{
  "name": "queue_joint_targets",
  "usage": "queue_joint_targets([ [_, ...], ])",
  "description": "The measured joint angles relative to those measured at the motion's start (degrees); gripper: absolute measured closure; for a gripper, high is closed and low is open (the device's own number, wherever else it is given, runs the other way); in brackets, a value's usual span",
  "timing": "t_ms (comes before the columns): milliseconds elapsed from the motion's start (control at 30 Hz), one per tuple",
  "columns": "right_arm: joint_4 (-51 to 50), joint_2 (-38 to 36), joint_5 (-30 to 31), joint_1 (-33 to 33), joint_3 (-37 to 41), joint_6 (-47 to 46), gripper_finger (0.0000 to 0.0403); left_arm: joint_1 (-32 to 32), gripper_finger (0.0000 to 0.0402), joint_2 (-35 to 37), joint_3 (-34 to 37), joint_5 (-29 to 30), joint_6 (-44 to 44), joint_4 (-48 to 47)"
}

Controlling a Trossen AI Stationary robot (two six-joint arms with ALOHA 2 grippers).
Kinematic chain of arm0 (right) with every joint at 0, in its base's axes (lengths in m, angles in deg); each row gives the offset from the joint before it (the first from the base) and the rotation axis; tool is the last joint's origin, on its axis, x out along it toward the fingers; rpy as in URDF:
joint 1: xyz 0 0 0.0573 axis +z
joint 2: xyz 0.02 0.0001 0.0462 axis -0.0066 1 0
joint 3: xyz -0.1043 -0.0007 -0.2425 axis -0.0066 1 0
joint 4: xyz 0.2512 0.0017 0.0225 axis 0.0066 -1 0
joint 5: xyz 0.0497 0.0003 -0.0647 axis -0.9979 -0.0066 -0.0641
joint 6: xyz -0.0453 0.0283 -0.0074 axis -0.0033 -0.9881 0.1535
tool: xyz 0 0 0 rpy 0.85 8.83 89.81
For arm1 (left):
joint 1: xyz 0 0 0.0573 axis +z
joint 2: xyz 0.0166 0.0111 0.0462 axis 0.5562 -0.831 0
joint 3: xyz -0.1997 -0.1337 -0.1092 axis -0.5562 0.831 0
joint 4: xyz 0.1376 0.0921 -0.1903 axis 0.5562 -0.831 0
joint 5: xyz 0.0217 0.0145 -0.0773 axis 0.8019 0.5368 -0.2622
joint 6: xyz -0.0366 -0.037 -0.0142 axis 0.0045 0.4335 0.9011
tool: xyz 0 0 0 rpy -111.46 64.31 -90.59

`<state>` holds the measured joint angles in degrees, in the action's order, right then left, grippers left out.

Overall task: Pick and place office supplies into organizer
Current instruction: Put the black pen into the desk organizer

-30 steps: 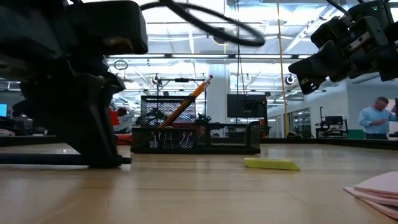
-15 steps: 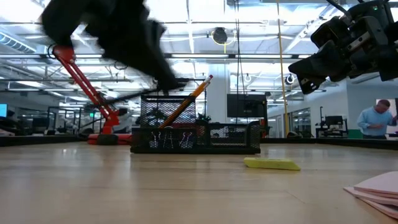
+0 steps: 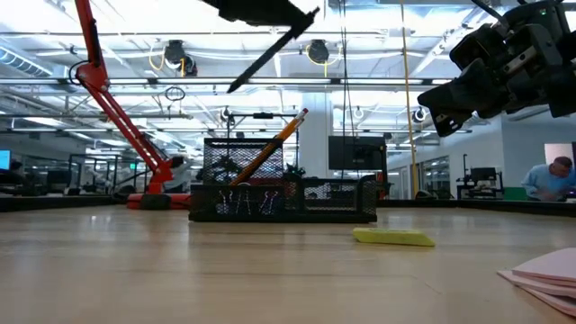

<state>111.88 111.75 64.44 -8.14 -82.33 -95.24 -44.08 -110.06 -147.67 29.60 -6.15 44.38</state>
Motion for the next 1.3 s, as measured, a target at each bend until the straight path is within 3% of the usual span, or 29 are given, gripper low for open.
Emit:
queue_joint_targets([
  [133, -0.13, -0.01, -0.02, 0.01, 0.00, 0.00, 0.0399, 5.97, 0.0394, 2.82, 7.11, -13.45, 0.16, 15.43],
  [333, -0.63, 0.00, -0.02, 0.01, 0.00, 0.00, 0.0399, 10.25, 0.0386, 3.09, 19.35, -17.83, 4.69, 35.60],
  [467, 0.01, -0.01, 0.04, 0.01, 0.00, -0.08, 0.0399, 11.10, 0.0393, 2.34, 24.75, -16.52, 6.82, 43.56],
  [733, 1.23, -0.01, 0.24, 0.01, 0.00, -0.44, 0.0399, 12.83, 0.0387, 2.21, 31.35, -11.71, 7.47, 45.99],
  [1000, 1.41, -0.01, 0.52, 0.01, 0.00, -0.24, 0.0399, 13.86, 0.0389, 1.17, 32.93, -11.32, 9.11, 47.44],
  [1300, 1.59, -0.01, 0.46, 0.01, 0.00, -0.42, 0.0399, 14.22, 0.0395, -6.93, 32.88, -10.15, 10.54, 54.80],
])
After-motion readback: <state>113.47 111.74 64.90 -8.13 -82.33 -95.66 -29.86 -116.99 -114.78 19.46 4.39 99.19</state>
